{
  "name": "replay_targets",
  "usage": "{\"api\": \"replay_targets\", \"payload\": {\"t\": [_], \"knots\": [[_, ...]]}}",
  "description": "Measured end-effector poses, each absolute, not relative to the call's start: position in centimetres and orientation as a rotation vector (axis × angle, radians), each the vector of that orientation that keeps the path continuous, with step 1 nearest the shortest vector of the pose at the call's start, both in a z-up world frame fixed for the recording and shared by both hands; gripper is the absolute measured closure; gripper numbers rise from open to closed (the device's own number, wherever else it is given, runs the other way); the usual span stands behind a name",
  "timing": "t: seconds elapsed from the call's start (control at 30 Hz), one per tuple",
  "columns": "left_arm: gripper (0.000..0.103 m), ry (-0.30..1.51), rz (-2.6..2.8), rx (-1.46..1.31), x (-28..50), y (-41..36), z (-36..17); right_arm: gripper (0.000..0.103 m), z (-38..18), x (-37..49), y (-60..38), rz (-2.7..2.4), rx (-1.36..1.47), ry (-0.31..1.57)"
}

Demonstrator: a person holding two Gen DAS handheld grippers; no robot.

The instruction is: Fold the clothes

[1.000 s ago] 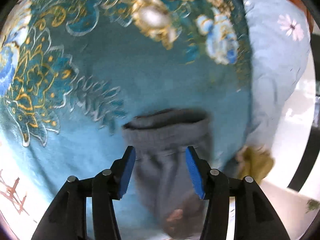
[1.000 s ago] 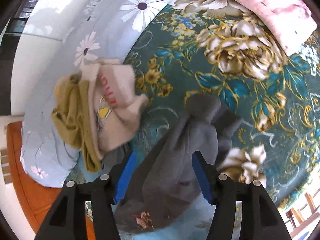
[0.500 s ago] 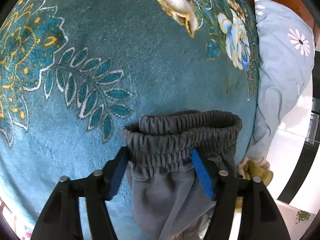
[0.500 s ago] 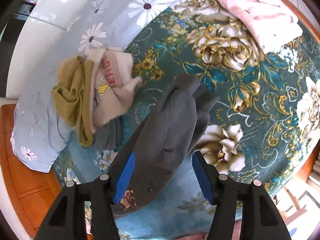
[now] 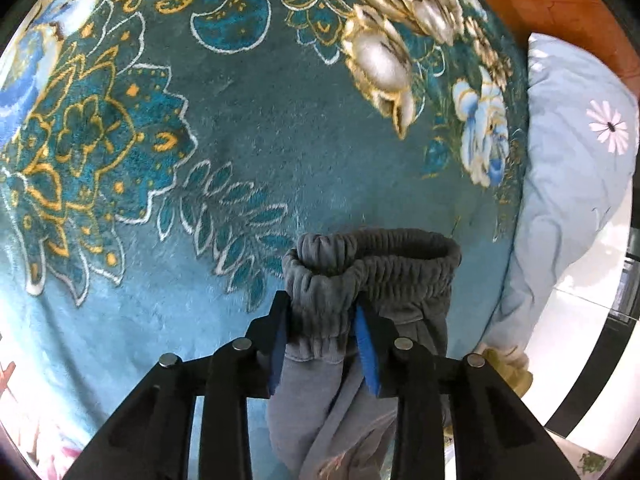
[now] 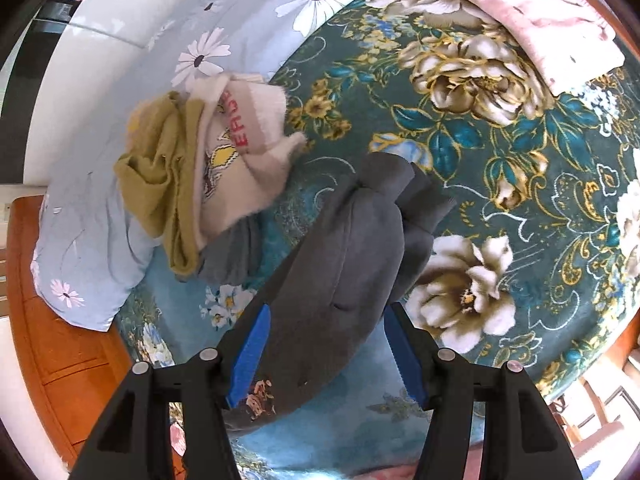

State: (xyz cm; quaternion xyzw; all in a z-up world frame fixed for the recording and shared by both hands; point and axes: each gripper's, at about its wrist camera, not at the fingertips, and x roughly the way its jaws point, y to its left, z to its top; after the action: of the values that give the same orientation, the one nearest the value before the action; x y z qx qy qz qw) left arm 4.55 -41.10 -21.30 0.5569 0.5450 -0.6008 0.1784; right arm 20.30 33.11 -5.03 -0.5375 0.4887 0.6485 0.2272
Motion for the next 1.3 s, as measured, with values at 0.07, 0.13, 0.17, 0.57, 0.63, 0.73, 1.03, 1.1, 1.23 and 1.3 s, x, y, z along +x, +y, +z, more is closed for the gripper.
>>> {"api": "replay_targets", "payload": {"t": [0.07,0.13,0.17,0.57,0.63,0.73,1.03,1.1,1.23,1.3], "knots": [[0.066,1.530,-1.679,1.599,4.4,-41.0,-20.7,0.040,-5.6,20.6,33.3,1.775,-1.467,1.376],[0.066,1.509,-1.674,1.625,4.2,-40.8,-19.4,0.040,-6.0,21.1,33.7,1.768,-1.441,1.411],[0.065,1.498,-1.675,1.637,4.2,-40.6,-18.7,0.040,-6.3,21.4,33.9,1.767,-1.425,1.428],[0.064,1.464,-1.742,1.718,0.6,-35.8,-10.6,0.040,-12.1,26.4,38.4,1.698,-1.254,1.625],[0.064,1.460,-1.763,1.735,0.2,-34.3,-9.5,0.042,-13.5,27.0,38.9,1.687,-1.235,1.667],[0.064,1.422,-1.782,1.784,-0.1,-32.1,-8.0,0.044,-15.2,26.6,39.6,1.706,-1.213,1.706],[0.063,1.246,-1.840,1.891,-0.4,-27.5,-5.1,0.046,-19.6,23.0,40.1,1.757,-1.255,1.752],[0.063,1.217,-1.838,1.901,-0.4,-27.1,-4.9,0.049,-20.8,22.2,39.9,1.752,-1.297,1.747],[0.063,1.173,-1.847,1.917,-0.7,-26.3,-4.5,0.076,-22.2,21.4,39.7,1.724,-1.320,1.744],[0.063,1.159,-1.852,1.924,-0.8,-25.9,-4.5,0.091,-22.2,21.0,39.4,1.727,-1.317,1.747]]}}
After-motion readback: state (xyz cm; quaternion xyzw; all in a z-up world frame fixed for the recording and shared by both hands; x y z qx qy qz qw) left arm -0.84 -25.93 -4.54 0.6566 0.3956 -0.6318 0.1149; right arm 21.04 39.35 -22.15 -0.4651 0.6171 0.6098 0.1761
